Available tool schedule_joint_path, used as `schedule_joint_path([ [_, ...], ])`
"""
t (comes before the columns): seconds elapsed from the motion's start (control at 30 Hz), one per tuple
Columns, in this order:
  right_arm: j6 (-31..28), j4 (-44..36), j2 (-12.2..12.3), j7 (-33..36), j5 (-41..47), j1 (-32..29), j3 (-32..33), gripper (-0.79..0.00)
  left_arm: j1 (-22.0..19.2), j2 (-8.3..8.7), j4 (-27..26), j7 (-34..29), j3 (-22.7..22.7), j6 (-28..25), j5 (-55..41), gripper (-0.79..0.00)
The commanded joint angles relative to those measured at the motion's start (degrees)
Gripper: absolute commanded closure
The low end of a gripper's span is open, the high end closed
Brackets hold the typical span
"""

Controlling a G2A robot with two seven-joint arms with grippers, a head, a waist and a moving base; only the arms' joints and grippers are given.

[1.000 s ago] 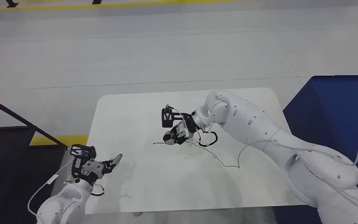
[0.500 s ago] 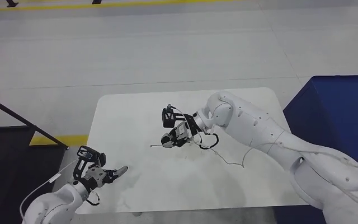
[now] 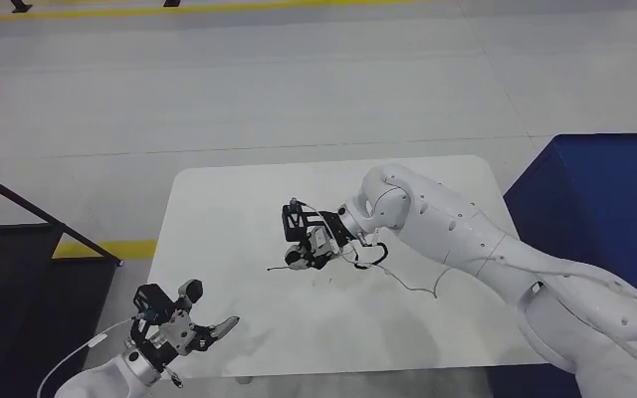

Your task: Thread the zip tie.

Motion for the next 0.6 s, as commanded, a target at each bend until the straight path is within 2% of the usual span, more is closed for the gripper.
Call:
schedule_joint_path([
  [0.0, 0.00, 0.00, 0.00, -0.01, -0.01, 0.00, 0.00, 0.000, 0.09, 0.07, 0.45, -1.64, 1.04, -1.20, -0.20, -0.785],
  [0.07, -0.01, -1.02, -0.02, -0.40, -0.42, -0.83, -0.07, 0.000, -1.30, 0.01, 1.02, -1.00, 1.82, -0.05, -0.36, -0.785],
  [0.13, 0.07, -1.71, -0.01, 0.07, -0.86, -1.26, -0.21, 0.000, -1.87, -0.06, 0.43, 0.80, 3.60, 0.63, 4.60, -0.785],
  [0.23, -0.08, -3.39, -0.14, -0.07, -0.64, -1.48, -1.25, 0.000, -1.05, -0.11, -0.04, 4.60, 5.88, -0.19, 9.83, -0.785],
  [0.33, -0.08, -4.28, -0.13, -0.08, -1.59, -1.75, -1.25, 0.000, -0.72, -0.07, -0.65, 5.71, 7.81, -0.82, 13.29, -0.770],
  [0.43, -0.08, -5.48, -0.09, -0.07, -1.22, -2.02, -1.25, 0.000, -0.73, -0.06, -0.95, 6.33, 8.93, -0.08, 15.04, -0.662],
  [0.5, -0.08, -6.06, -0.12, -0.07, -2.58, -2.28, -1.25, 0.000, -0.69, -0.05, -1.14, 6.63, 9.64, 0.32, 15.67, -0.533],
  [0.57, -0.08, -6.67, -0.24, -0.07, -3.64, -2.54, -1.25, 0.000, -0.71, -0.08, -1.19, 6.82, 10.08, 1.28, 15.41, -0.480],
])
